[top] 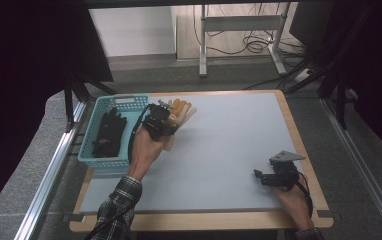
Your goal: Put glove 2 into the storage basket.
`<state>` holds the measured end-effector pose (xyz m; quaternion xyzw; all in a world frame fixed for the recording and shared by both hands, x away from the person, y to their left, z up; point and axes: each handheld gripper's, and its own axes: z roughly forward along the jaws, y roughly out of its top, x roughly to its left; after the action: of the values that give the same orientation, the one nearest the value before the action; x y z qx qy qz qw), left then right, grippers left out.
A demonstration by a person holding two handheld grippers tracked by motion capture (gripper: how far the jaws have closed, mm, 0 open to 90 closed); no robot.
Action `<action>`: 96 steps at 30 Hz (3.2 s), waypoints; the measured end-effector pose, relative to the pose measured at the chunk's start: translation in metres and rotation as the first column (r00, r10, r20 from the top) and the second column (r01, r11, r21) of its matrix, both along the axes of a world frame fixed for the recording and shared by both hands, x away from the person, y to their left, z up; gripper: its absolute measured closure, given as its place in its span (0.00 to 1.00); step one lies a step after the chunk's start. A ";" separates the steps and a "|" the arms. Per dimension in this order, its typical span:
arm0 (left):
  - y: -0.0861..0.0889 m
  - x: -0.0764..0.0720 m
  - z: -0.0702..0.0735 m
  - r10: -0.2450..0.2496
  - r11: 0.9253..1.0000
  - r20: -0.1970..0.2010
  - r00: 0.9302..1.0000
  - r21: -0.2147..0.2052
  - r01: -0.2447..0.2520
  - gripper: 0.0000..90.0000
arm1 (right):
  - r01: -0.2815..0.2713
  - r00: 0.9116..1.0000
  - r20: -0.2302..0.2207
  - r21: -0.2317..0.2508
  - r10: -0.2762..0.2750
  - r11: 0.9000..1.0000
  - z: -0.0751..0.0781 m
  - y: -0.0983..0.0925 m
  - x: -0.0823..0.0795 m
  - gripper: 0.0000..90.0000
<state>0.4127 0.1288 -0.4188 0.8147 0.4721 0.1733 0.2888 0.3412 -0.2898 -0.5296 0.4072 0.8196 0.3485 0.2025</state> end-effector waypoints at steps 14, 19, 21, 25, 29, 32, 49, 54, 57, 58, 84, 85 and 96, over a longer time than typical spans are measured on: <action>0.049 0.000 0.010 0.106 0.994 0.016 0.994 0.003 -0.106 0.69 | 0.000 1.000 0.001 -0.001 0.000 1.000 0.000 0.000 0.000 0.23; 0.063 -0.001 0.012 0.138 0.990 0.017 0.990 0.007 -0.138 0.69 | 0.000 1.000 0.001 -0.001 0.000 1.000 0.000 0.000 0.000 0.23; 0.069 -0.002 0.014 0.152 0.988 0.018 0.988 0.011 -0.152 0.69 | 0.000 1.000 0.001 -0.001 0.000 1.000 0.000 0.000 0.000 0.23; 0.083 -0.002 0.017 0.186 0.982 0.020 0.982 0.020 -0.186 0.69 | 0.000 1.000 0.001 -0.001 0.000 1.000 0.000 0.000 0.000 0.23; 0.099 -0.003 0.017 0.227 0.973 0.014 0.974 0.028 -0.228 0.69 | 0.000 1.000 0.001 -0.001 0.000 1.000 0.000 0.000 0.000 0.23; 0.110 -0.001 0.015 0.253 0.967 0.003 0.967 0.031 -0.253 0.69 | 0.001 1.000 0.001 -0.001 -0.001 1.000 0.000 0.000 0.000 0.23; 0.135 0.039 -0.028 0.364 0.931 -0.135 0.921 0.092 -0.354 0.68 | 0.002 1.000 0.000 0.000 -0.002 1.000 0.000 0.000 0.000 0.23; 0.126 0.052 -0.044 0.346 0.937 -0.181 0.920 0.104 -0.332 0.67 | 0.001 1.000 0.000 0.000 -0.001 1.000 0.000 0.000 0.000 0.23; 0.120 0.061 -0.055 0.331 0.943 -0.216 0.919 0.111 -0.314 0.67 | 0.001 1.000 0.000 0.000 -0.001 1.000 0.000 0.000 0.000 0.23; 0.118 0.063 -0.057 0.330 0.943 -0.223 0.917 0.115 -0.311 0.67 | 0.001 1.000 0.000 0.000 -0.001 1.000 0.000 0.000 0.000 0.23; 0.137 0.050 -0.026 0.238 0.967 -0.252 0.938 -0.031 -0.254 0.13 | 0.001 1.000 0.000 0.000 -0.001 1.000 0.000 0.000 0.000 0.23; 0.139 0.048 -0.023 0.246 0.965 -0.231 0.941 -0.031 -0.260 0.17 | 0.001 1.000 0.000 0.000 -0.001 1.000 0.000 0.000 0.000 0.23; 0.150 0.053 -0.058 0.385 0.918 -0.193 0.903 0.178 -0.353 0.97 | 0.001 1.000 0.000 0.001 -0.001 1.000 0.000 0.000 0.000 0.23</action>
<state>0.4657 0.2790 -0.4768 0.7426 0.6344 0.1643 0.1382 0.3413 -0.2898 -0.5297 0.4078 0.8193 0.3485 0.2025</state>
